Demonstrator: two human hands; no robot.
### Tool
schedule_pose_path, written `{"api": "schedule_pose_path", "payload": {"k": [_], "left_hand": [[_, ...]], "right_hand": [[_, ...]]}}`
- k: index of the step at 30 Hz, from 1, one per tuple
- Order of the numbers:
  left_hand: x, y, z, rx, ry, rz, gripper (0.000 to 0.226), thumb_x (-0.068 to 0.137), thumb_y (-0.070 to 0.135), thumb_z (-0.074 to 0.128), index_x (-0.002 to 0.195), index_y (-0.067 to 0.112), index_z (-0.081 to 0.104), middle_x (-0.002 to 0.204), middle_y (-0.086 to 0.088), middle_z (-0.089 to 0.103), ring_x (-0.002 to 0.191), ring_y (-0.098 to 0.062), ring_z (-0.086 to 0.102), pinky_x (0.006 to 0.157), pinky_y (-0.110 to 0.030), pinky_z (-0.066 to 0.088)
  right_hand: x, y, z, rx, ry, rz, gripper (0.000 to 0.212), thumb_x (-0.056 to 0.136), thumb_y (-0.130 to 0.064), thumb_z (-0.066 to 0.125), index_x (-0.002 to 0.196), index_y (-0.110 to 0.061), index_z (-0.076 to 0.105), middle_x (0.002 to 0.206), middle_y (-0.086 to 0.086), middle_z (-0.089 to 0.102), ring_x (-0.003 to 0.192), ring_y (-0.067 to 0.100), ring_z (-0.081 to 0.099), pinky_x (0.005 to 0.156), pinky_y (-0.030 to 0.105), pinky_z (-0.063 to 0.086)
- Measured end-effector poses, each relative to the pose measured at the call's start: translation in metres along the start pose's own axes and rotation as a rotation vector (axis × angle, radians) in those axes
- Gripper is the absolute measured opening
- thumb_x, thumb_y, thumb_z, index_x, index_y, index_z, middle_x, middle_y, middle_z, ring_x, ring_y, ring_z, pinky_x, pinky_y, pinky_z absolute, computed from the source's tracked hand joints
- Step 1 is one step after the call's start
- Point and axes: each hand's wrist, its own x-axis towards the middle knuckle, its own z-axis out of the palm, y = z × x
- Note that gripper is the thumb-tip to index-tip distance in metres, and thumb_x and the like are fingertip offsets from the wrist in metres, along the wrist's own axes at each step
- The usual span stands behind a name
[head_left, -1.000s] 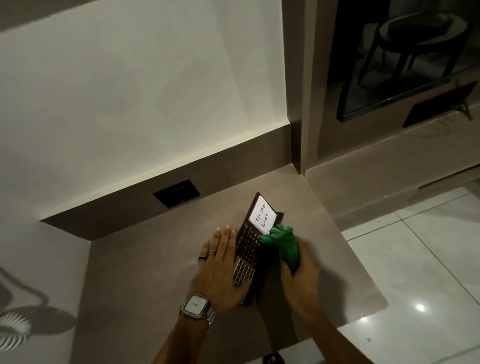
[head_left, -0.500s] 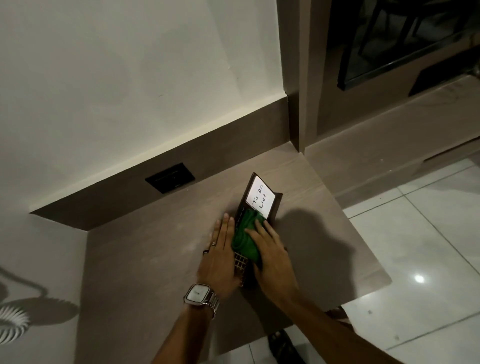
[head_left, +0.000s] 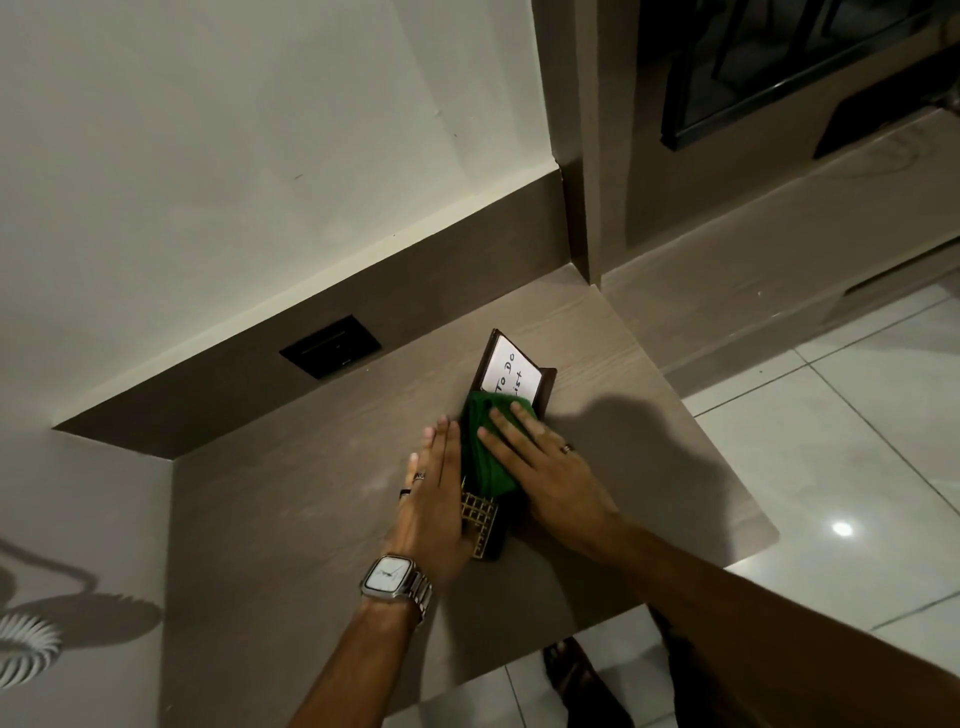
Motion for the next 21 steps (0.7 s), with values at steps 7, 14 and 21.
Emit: {"api": "schedule_pose_path", "payload": {"k": [7, 14, 21], "left_hand": [[0.001, 0.002, 0.0, -0.02, 0.002, -0.002, 0.119, 0.077, 0.017, 0.071, 0.141, 0.025, -0.03, 0.155, 0.003, -0.028, 0.145, -0.019, -0.024, 0.118, -0.04, -0.01], [0.001, 0.001, 0.0, -0.025, 0.026, -0.039, 0.126, 0.069, 0.001, 0.071, 0.147, 0.023, -0.026, 0.159, 0.003, -0.022, 0.146, -0.018, -0.019, 0.119, -0.04, -0.007], [0.002, -0.002, 0.003, -0.014, 0.004, -0.013, 0.124, 0.074, 0.017, 0.074, 0.14, 0.027, -0.03, 0.157, 0.003, -0.026, 0.144, -0.017, -0.024, 0.117, -0.04, -0.01]], "right_hand": [[-0.027, -0.016, 0.016, 0.036, -0.09, -0.028, 0.105, 0.073, -0.027, 0.078, 0.152, -0.03, 0.008, 0.16, -0.001, 0.008, 0.146, 0.023, 0.001, 0.102, 0.052, 0.026], [-0.004, 0.008, -0.008, -0.004, -0.053, 0.081, 0.096, 0.079, -0.006, 0.068, 0.151, -0.031, 0.01, 0.159, -0.002, 0.004, 0.145, 0.023, -0.004, 0.105, 0.052, 0.029], [-0.024, -0.021, 0.01, 0.083, -0.065, -0.065, 0.09, 0.076, -0.015, 0.071, 0.149, -0.029, 0.02, 0.158, 0.0, 0.016, 0.145, 0.026, 0.01, 0.104, 0.055, 0.029]]}}
